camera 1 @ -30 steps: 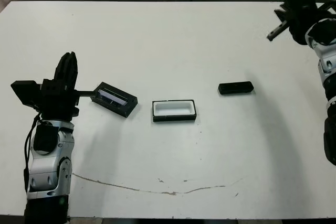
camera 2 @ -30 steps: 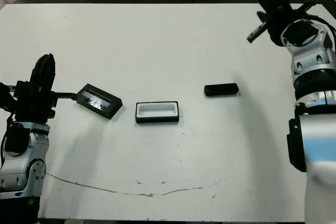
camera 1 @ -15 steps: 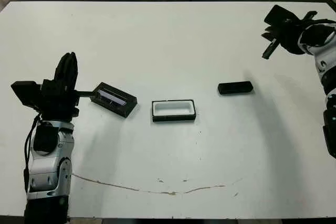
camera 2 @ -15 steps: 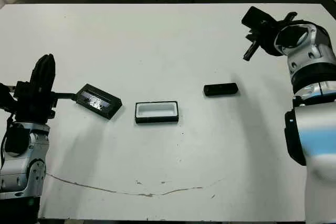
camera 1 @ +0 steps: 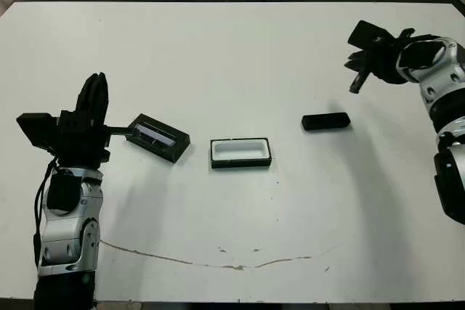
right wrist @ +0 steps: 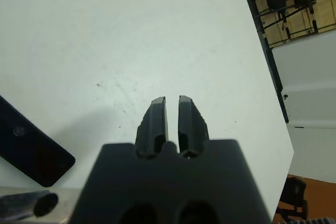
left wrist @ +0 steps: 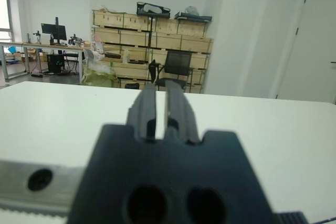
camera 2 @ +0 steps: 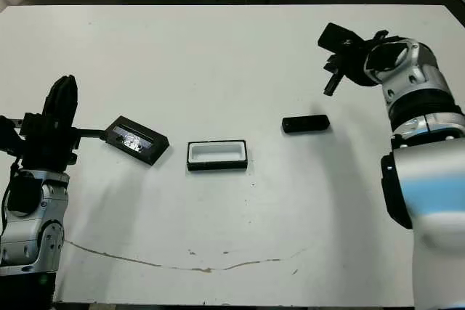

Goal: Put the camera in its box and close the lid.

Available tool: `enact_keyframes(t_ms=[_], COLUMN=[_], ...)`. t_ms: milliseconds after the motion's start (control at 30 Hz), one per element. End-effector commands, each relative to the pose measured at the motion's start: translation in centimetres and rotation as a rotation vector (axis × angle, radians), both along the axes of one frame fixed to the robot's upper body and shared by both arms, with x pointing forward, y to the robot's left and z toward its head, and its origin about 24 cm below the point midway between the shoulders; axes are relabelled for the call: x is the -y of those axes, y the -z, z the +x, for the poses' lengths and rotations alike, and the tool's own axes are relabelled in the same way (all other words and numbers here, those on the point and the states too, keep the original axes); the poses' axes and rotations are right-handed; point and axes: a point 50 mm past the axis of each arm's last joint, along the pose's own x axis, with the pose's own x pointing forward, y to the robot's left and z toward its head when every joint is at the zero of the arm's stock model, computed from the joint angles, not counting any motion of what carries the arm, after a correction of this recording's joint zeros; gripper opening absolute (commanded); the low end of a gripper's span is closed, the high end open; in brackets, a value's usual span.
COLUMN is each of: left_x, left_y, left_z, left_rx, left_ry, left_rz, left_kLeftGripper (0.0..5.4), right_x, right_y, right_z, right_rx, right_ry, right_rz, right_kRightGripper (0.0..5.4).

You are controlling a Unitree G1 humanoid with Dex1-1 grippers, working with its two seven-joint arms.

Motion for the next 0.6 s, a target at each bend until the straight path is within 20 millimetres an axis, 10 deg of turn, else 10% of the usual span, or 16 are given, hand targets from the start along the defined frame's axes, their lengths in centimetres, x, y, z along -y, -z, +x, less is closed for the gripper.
enact_keyframes(t_ms=[33, 600], left_x=[-0.3, -0.4], left_y=[0.8, 0.9], left_z=[-0.1, -0.1], left_rx=[-0.033, -0.027], left_ry=[-0.004, -0.003], left_rz=[0.006, 0.017], left_kLeftGripper=[0.03, 0.03], right_x=[-0.1, -0.4], right_y=[2.0, 4.6], right_z=[-0.4, -1.0], right_rx=[-0.067, -0.154], right_ry=[-0.009, -0.027], right_rz=[0.006, -0.034], right_kRightGripper=[0.00, 0.00])
